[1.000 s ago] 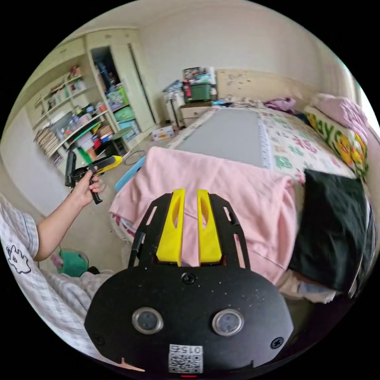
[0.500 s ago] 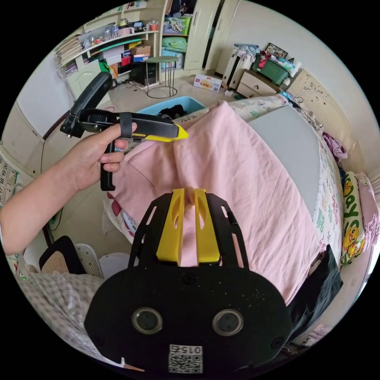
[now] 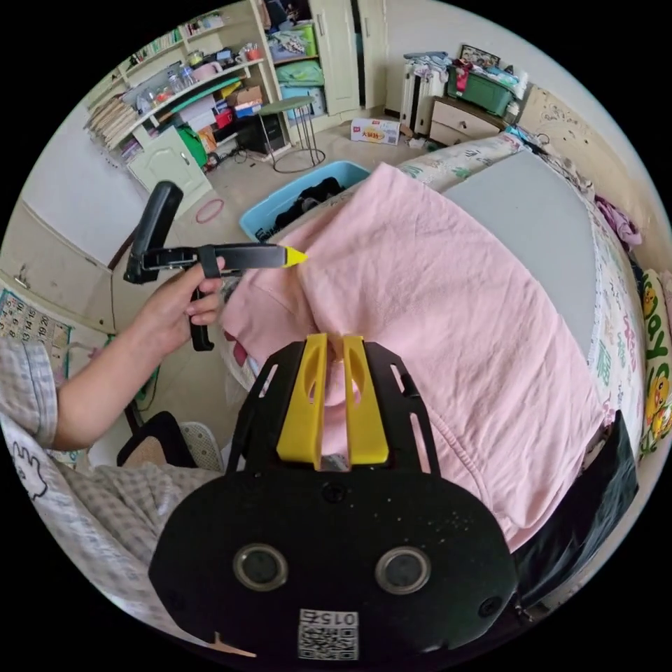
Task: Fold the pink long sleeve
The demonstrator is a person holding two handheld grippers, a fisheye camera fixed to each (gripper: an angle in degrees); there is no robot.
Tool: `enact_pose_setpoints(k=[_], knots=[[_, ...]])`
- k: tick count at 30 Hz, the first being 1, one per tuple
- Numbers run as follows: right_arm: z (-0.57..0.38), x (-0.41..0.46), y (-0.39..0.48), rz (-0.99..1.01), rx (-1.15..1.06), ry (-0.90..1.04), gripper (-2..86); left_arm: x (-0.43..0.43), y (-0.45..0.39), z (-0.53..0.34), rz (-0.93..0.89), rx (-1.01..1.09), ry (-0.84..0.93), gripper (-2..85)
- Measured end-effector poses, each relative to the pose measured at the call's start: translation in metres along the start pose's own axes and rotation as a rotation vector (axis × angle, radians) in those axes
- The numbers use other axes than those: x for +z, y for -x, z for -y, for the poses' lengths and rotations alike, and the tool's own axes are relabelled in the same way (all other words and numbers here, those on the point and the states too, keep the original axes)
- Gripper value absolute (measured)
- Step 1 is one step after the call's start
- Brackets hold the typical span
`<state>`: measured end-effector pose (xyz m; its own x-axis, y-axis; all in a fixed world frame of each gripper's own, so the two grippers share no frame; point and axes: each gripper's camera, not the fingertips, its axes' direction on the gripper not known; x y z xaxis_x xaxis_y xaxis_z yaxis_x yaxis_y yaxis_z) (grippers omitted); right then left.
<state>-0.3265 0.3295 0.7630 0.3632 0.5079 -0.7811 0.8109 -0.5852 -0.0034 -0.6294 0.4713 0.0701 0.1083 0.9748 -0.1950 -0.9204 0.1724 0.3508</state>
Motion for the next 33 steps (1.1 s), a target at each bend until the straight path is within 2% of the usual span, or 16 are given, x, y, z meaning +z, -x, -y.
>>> enact_pose_setpoints(k=[3,5,7,9,11,17,20,23,24,25,27,33], knots=[[0.009,-0.015,0.016,-0.071,-0.029,-0.126,7.1,-0.023,0.009,0.019,-0.047,-0.034,-0.093,1.6],[0.022,-0.011,0.03,-0.115,-0.089,-0.145,8.3,-0.022,0.014,0.04,-0.084,-0.057,-0.094,3.8],[0.04,0.006,0.044,-0.114,-0.156,-0.099,9.1,-0.011,0.017,0.064,-0.1,-0.069,-0.08,6.6],[0.062,0.04,0.056,-0.138,-0.222,0.027,10.6,0.01,0.019,0.095,-0.088,-0.105,-0.068,11.9],[0.073,0.06,0.058,-0.205,-0.218,0.092,10.9,0.027,0.018,0.117,-0.112,-0.115,-0.05,12.8],[0.071,0.052,0.037,-0.184,-0.145,0.082,4.0,0.094,0.022,0.172,-0.201,-0.244,0.075,13.9],[0.058,0.017,0.032,-0.134,-0.111,-0.026,2.0,0.112,0.009,0.199,-0.11,-0.219,0.15,9.5],[0.046,-0.01,0.021,-0.071,-0.048,-0.084,1.4,0.114,-0.002,0.215,-0.155,-0.163,0.135,5.0],[0.044,-0.012,0.013,-0.044,-0.032,-0.085,1.3,0.118,-0.01,0.217,-0.108,-0.11,0.151,4.7],[0.044,-0.011,0.009,-0.031,-0.027,-0.076,1.3,0.121,-0.013,0.216,-0.062,-0.085,0.165,4.6],[0.049,0.012,-0.009,0.026,-0.022,0.032,1.6,0.144,-0.021,0.208,0.154,0.025,0.278,4.5],[0.051,-0.001,-0.023,0.013,-0.072,0.067,5.1,0.161,-0.046,0.194,0.212,0.091,0.275,5.0]])
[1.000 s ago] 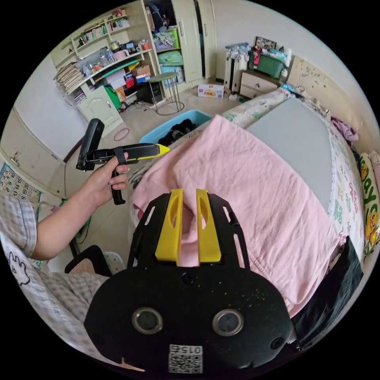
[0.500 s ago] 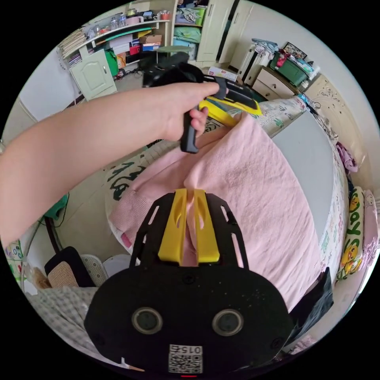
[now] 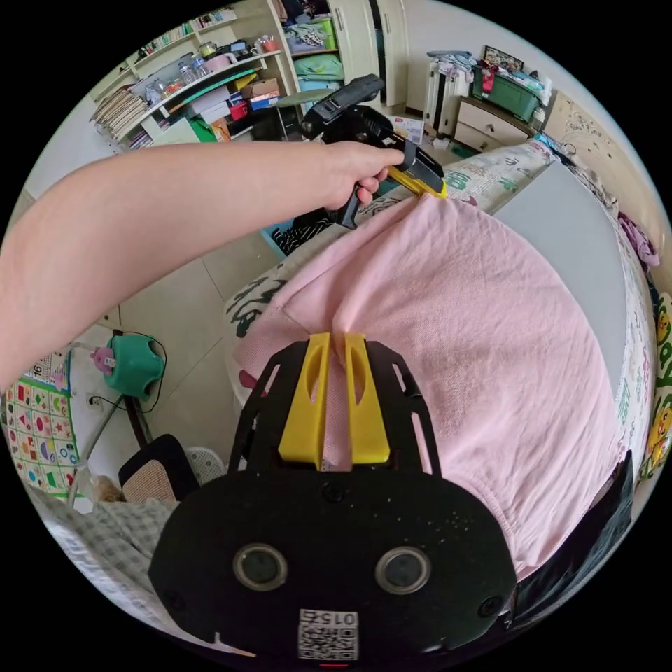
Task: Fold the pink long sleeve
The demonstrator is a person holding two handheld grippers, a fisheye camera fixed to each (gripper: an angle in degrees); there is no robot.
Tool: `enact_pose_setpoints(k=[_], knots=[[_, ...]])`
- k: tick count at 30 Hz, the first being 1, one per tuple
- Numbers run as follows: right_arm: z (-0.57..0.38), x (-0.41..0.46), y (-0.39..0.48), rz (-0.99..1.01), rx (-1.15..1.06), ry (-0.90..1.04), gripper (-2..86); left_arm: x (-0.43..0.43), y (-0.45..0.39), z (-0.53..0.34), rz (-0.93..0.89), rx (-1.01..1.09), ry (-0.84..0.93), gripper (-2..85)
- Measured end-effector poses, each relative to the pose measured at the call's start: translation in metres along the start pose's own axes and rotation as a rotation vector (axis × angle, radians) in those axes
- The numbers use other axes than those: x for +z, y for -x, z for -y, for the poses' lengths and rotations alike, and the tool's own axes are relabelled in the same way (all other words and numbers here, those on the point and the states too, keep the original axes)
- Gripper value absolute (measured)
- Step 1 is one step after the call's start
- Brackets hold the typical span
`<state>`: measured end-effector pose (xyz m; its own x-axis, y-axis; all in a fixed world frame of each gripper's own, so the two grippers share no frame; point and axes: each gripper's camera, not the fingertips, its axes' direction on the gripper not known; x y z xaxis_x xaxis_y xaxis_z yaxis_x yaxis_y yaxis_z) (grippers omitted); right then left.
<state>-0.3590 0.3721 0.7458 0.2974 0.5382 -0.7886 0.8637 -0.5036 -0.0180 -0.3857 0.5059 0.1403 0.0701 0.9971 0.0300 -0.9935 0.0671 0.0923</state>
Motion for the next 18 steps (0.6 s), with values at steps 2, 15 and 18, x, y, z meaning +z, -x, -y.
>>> enact_pose_setpoints(k=[2,15,18], knots=[[-0.009,-0.012,-0.002,0.043,-0.028,0.005,4.5,-0.001,-0.003,-0.003,0.0,-0.039,-0.001,5.8],[-0.272,-0.226,-0.232,0.06,0.769,-0.442,5.9,-0.01,-0.187,-0.003,0.393,0.265,-0.042,9.3],[-0.341,-0.245,-0.272,0.036,0.971,-0.486,9.5,0.039,-0.287,-0.001,0.305,0.486,0.064,10.9]])
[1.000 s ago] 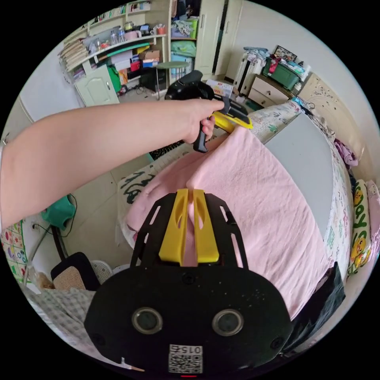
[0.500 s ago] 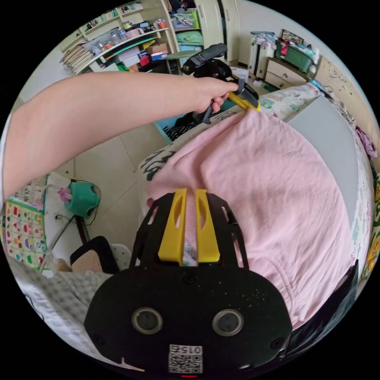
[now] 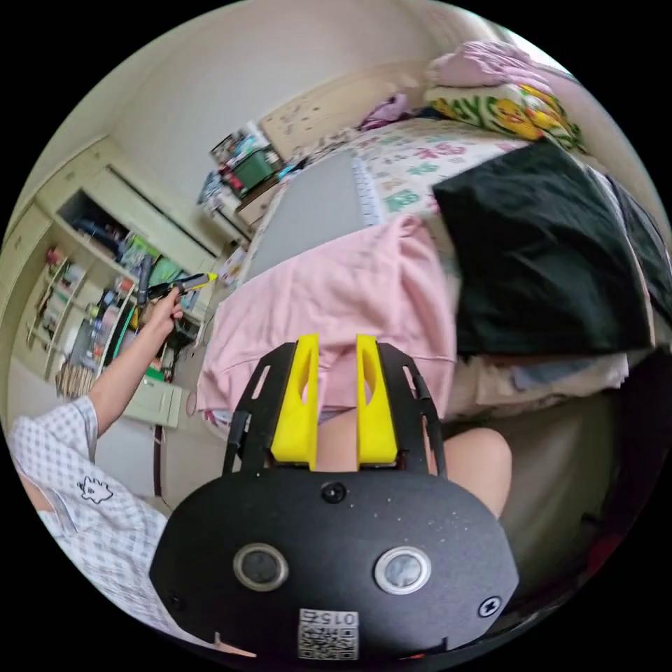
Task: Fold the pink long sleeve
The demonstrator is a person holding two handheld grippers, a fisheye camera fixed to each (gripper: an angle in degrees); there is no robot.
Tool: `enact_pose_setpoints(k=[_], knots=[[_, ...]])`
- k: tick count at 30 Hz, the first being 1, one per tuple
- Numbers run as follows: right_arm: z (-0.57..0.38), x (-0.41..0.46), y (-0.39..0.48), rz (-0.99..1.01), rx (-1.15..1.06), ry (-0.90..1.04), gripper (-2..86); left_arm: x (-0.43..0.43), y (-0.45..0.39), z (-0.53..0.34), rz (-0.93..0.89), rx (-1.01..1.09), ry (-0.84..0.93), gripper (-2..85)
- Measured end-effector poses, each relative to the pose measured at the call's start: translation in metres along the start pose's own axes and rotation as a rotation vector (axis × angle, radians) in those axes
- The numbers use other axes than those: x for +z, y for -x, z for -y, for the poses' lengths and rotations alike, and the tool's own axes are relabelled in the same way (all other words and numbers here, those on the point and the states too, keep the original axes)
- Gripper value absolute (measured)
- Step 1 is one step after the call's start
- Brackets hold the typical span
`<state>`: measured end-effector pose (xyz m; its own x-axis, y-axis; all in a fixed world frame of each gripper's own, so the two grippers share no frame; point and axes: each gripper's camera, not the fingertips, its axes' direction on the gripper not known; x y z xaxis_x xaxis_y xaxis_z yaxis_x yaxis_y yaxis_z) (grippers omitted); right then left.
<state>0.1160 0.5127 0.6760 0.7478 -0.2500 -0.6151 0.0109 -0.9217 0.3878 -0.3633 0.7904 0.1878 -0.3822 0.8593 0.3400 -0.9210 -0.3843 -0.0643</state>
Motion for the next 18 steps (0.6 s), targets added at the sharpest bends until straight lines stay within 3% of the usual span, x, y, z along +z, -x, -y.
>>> enact_pose_setpoints(k=[6,13,18], knots=[[0.01,-0.011,-0.082,0.016,0.178,0.048,13.3,0.078,-0.181,0.092,-0.368,0.244,0.204,12.7],[0.026,0.001,-0.133,0.137,0.29,0.124,14.3,0.157,-0.316,0.157,-0.37,0.314,0.292,14.6],[0.037,0.014,-0.144,0.242,0.282,0.218,11.7,0.214,-0.369,0.178,-0.102,0.37,0.366,13.6]])
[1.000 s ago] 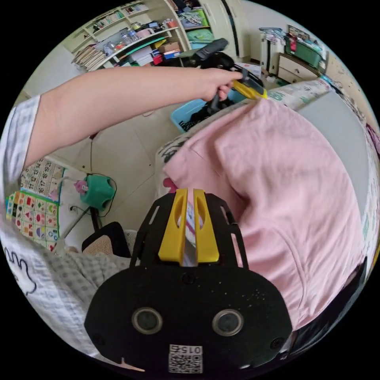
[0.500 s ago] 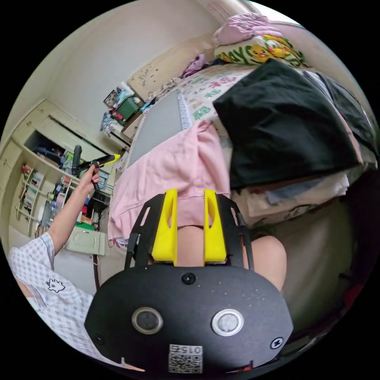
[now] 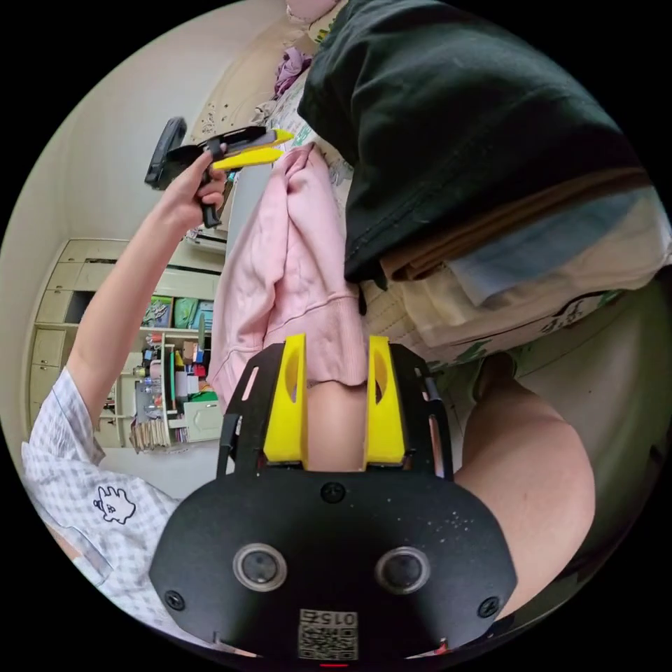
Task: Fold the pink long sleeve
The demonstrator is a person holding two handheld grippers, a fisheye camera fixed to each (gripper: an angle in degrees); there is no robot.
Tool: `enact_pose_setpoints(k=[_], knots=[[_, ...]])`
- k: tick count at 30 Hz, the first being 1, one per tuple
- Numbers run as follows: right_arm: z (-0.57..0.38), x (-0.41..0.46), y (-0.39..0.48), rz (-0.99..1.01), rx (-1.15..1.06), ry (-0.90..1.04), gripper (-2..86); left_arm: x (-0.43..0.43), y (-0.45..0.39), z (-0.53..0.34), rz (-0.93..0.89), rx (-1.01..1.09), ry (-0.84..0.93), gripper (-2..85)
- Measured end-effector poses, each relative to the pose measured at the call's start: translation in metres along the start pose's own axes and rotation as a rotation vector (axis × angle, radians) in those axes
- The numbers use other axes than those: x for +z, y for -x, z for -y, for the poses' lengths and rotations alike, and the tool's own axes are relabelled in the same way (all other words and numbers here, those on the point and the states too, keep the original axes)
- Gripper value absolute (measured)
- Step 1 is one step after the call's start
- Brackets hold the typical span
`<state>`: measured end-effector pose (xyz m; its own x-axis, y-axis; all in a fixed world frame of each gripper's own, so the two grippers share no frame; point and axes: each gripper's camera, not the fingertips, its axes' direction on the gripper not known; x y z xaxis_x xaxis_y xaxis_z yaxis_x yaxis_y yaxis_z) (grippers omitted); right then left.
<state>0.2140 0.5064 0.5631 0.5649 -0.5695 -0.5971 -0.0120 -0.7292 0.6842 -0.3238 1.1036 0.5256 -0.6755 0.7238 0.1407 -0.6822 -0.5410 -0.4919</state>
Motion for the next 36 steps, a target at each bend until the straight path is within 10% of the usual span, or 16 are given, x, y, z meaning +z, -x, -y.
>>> enact_pose_setpoints(k=[8,26,36], knots=[[-0.008,-0.011,-0.012,0.079,-0.004,-0.022,3.9,0.03,0.0,0.005,0.046,0.048,0.062,7.5],[-0.087,-0.164,0.107,-0.24,-0.295,-0.541,1.0,-0.199,0.062,-0.11,-0.317,0.115,-0.545,4.2],[-0.159,0.01,0.259,-0.007,-0.785,-0.066,1.1,-0.176,0.288,-0.373,-0.457,-0.259,-0.726,4.2]])
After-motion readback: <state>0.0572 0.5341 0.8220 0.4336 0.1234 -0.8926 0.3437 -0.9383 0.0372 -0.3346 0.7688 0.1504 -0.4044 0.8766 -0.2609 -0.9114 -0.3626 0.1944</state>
